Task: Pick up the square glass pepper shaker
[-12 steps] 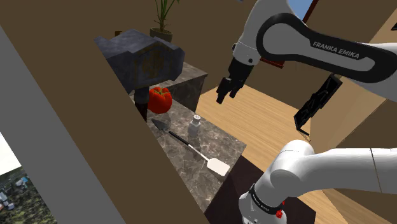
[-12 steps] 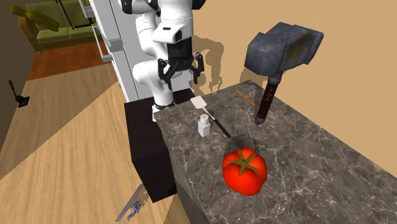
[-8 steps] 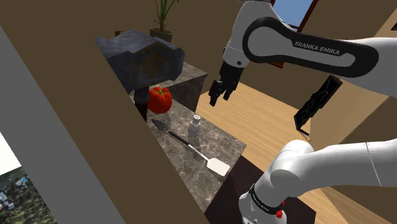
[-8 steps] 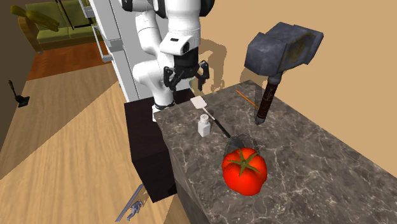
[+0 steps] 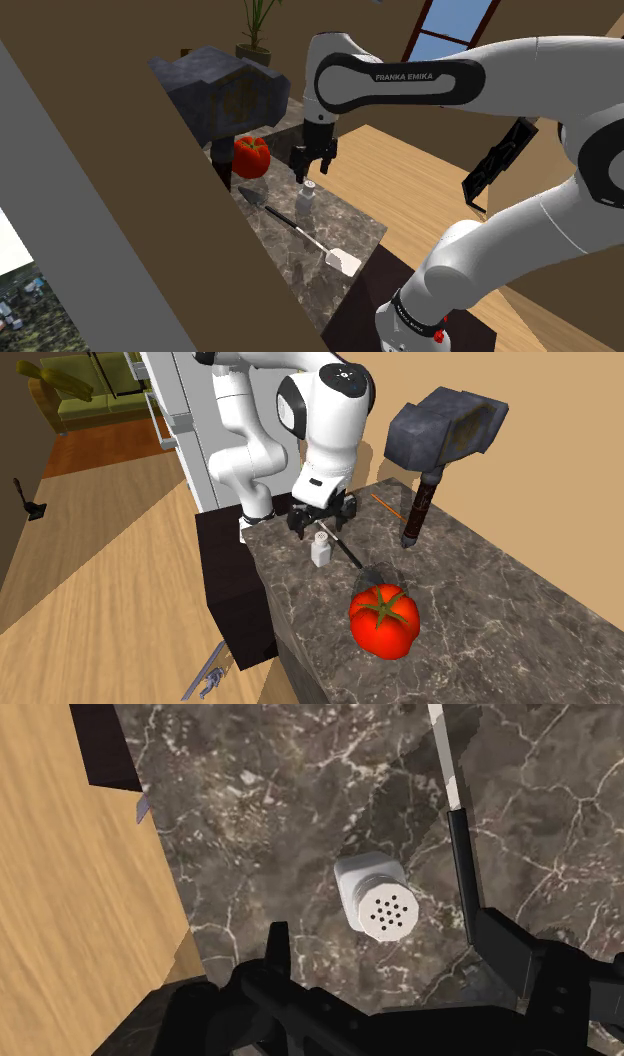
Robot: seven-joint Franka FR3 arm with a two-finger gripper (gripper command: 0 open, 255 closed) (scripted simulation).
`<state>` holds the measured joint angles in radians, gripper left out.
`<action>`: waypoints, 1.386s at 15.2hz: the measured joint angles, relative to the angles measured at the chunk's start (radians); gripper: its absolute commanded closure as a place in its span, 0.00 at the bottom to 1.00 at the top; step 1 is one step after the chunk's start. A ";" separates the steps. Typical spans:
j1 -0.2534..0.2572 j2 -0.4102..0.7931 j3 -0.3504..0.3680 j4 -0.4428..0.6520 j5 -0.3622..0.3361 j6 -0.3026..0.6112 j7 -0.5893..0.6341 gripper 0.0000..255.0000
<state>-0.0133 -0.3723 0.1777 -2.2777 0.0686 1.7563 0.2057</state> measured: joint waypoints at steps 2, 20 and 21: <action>0.000 0.065 0.012 0.016 0.000 0.017 0.022 0.00; 0.001 0.113 0.020 -0.043 -0.001 0.117 0.029 1.00; 0.000 0.111 0.019 -0.040 -0.001 0.111 0.028 1.00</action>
<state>-0.0134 -0.2613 0.1965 -2.3181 0.0671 1.8674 0.2336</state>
